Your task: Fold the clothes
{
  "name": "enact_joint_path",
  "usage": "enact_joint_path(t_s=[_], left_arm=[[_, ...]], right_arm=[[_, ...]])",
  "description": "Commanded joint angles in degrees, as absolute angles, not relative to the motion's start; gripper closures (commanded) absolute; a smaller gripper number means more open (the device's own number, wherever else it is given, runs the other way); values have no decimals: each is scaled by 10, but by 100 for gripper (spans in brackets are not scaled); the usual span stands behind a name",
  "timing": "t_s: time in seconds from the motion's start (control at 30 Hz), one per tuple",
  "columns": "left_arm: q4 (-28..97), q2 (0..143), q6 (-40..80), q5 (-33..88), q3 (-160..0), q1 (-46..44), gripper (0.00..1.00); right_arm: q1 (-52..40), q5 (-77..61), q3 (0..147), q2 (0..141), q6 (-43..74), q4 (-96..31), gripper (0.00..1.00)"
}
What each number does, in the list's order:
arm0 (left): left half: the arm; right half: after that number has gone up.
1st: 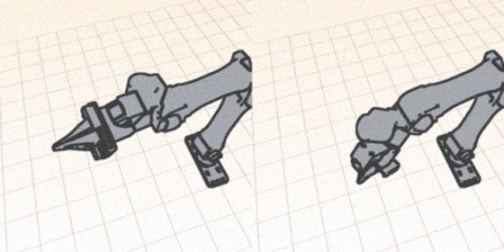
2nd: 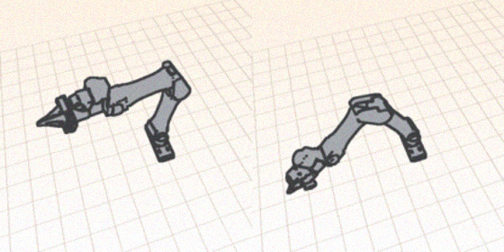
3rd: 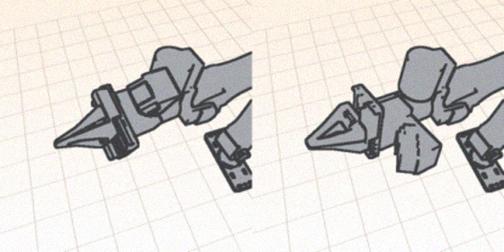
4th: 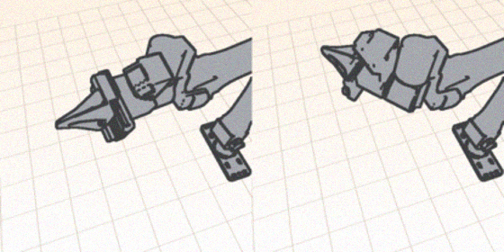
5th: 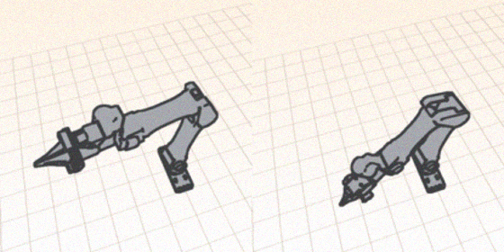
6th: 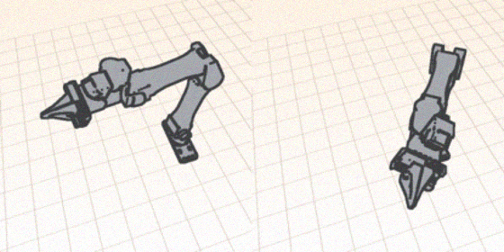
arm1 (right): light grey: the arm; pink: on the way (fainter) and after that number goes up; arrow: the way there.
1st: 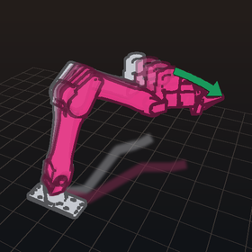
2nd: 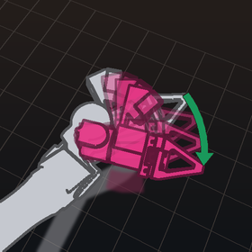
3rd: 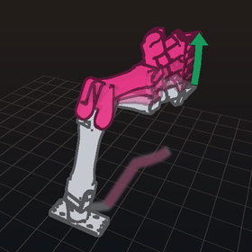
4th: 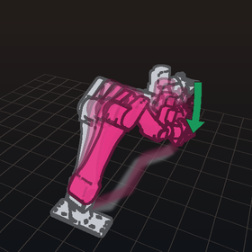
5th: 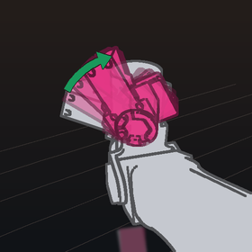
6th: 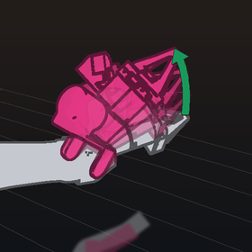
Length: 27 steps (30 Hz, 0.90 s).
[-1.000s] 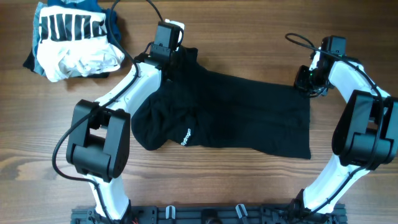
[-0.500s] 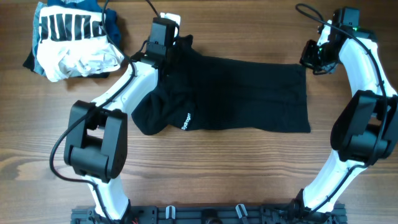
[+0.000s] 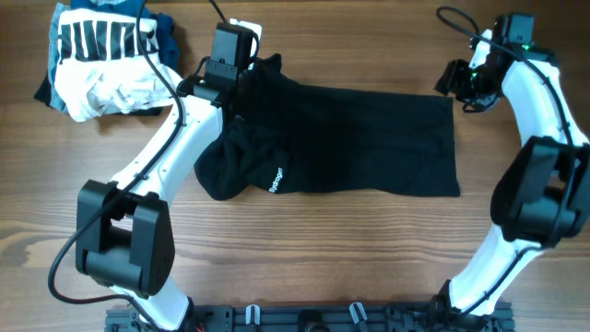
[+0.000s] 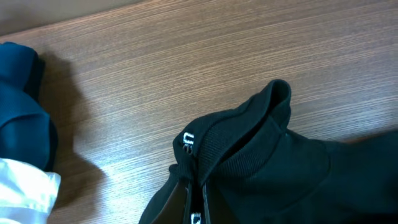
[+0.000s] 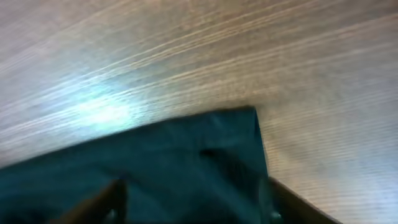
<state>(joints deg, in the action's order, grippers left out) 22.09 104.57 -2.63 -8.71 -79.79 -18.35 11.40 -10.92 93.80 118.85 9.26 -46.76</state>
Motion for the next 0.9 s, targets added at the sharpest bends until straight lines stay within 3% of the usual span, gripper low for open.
enact_joint_path(t_s=[0.0, 0.2, 0.33, 0.47, 0.5, 0.67, 0.87], left_arm=[[219, 1042, -21, -79, -807, -181, 96], [220, 1042, -21, -79, -807, -181, 96], [220, 1042, -21, -79, -807, -181, 96], [219, 1042, -21, -79, -807, -181, 96], [219, 1042, -21, -80, -807, -181, 96], [191, 1041, -27, -80, -807, -180, 96], [229, 1029, -27, -80, -807, -180, 96]], right_arm=[[109, -114, 932, 1236, 90, -446, 27], [103, -114, 932, 1291, 91, -429, 32], [94, -114, 932, 1300, 92, -428, 57], [92, -114, 933, 1300, 107, -417, 93], [92, -112, 934, 1300, 107, -412, 96], [100, -102, 980, 1288, 105, -433, 96], [106, -108, 1054, 1246, 57, -572, 96]])
